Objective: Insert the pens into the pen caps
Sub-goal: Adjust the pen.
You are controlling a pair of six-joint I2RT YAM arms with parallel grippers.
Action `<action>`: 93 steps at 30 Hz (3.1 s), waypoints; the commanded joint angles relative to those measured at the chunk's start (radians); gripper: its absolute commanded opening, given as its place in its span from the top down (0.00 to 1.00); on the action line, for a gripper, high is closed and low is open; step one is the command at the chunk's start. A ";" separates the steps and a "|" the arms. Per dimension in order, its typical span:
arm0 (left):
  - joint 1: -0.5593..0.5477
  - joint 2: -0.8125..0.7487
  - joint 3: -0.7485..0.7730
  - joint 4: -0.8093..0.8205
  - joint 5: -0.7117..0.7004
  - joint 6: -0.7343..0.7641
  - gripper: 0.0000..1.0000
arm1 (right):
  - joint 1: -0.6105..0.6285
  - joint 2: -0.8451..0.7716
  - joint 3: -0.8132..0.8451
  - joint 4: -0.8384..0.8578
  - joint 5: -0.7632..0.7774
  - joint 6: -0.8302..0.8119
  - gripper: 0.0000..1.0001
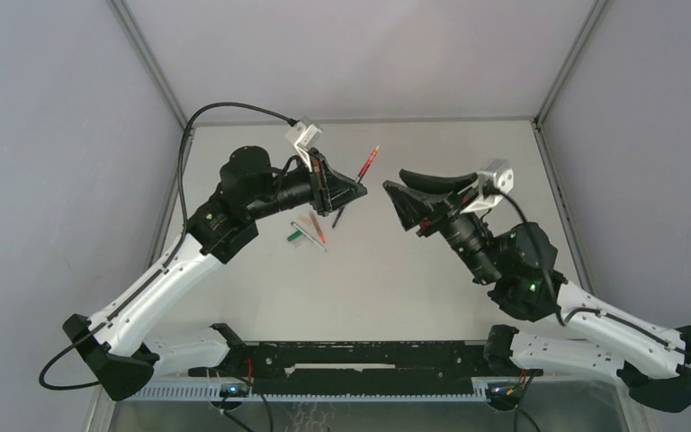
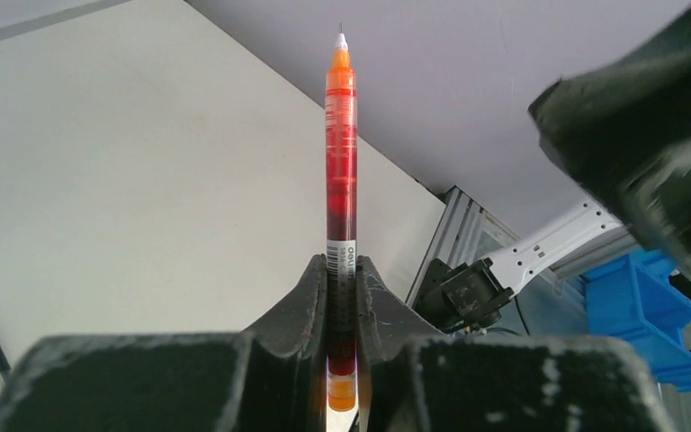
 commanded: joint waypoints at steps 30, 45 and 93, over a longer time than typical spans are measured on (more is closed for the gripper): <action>-0.033 -0.027 -0.069 0.188 0.122 -0.015 0.97 | -0.177 0.197 0.181 -0.121 -0.106 0.736 0.82; -0.032 -0.011 -0.049 0.154 0.134 -0.009 0.60 | -0.171 0.190 0.204 -0.167 -0.087 0.638 1.00; -0.033 -0.003 -0.076 0.215 0.146 -0.055 1.00 | -0.199 0.219 0.203 -0.167 -0.208 0.667 0.84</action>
